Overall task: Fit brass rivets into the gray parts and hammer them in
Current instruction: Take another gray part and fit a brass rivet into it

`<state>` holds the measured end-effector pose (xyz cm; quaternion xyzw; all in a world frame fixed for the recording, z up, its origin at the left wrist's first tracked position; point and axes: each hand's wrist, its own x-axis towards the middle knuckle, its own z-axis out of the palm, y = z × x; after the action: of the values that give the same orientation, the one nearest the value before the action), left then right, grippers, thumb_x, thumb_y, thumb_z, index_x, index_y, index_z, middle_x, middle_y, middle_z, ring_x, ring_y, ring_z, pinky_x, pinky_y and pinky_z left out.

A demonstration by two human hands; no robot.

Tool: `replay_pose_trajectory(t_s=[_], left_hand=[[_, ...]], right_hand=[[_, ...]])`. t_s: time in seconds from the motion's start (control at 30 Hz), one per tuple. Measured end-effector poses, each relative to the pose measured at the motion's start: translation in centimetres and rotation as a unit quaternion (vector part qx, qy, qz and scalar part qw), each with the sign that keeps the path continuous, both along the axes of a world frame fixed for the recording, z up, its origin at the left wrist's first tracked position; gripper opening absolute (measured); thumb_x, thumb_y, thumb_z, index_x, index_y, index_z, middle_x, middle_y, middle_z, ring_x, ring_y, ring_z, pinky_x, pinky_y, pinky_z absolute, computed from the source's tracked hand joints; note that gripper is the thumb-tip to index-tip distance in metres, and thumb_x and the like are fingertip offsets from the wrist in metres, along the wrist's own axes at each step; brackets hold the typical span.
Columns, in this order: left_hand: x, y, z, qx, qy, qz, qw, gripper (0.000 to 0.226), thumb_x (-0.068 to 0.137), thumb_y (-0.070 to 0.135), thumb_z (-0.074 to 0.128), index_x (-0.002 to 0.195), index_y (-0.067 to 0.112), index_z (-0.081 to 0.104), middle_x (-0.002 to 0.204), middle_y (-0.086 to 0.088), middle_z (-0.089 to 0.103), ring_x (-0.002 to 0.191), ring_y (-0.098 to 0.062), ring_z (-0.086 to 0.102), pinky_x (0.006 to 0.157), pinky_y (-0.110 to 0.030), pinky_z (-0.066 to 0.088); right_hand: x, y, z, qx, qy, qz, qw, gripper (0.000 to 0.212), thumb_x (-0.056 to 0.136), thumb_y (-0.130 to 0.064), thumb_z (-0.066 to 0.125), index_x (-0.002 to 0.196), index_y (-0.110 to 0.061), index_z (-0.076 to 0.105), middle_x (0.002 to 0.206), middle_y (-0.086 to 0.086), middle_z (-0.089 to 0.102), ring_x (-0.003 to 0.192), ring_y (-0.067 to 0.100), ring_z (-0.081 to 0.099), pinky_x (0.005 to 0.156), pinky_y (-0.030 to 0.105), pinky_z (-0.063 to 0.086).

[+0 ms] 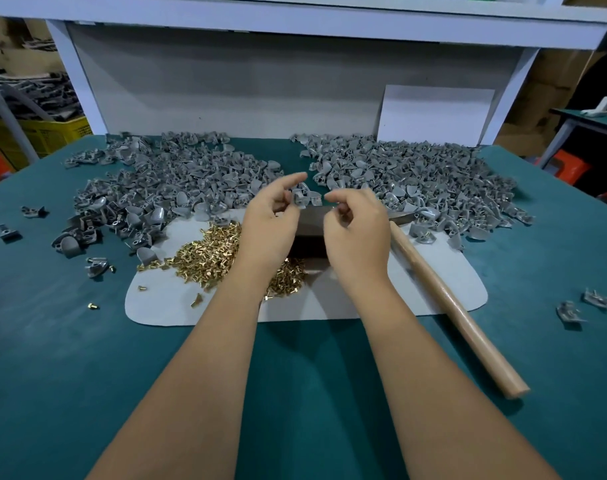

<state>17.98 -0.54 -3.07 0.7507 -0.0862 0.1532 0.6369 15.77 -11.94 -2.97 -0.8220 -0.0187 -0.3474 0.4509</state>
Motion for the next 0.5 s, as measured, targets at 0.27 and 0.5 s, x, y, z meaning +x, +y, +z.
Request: replay_pose_trajectory(t_s=[0.27,0.5], left_hand=[[0.0,-0.6,-0.5,0.035,0.003,-0.006,0.999,0.023,0.091,0.004,0.063,0.098,0.024,0.073,0.086,0.017,0.067,0.073,0.013,0.060,0.068,-0.006,0.048],[0.7,-0.7,-1.3,0.146,0.007,0.008,0.989,0.018,0.088,0.016,0.071,0.105,0.018,0.077,0.107,-0.004,0.072,0.115,-0.026,0.060,0.102,-0.043,0.048]], right_hand=[[0.8,-1.2,-0.4,0.084,0.038,-0.009,0.996,0.017,0.087,-0.007,0.061,0.094,-0.021,0.069,0.089,-0.009,0.067,0.085,0.006,0.062,0.080,0.023,0.051],[1.2,-1.6,-0.5,0.093,0.060,0.021,0.994,0.018,0.081,-0.011,0.072,0.079,-0.028,0.067,0.070,-0.021,0.062,0.070,-0.010,0.059,0.063,0.004,0.044]])
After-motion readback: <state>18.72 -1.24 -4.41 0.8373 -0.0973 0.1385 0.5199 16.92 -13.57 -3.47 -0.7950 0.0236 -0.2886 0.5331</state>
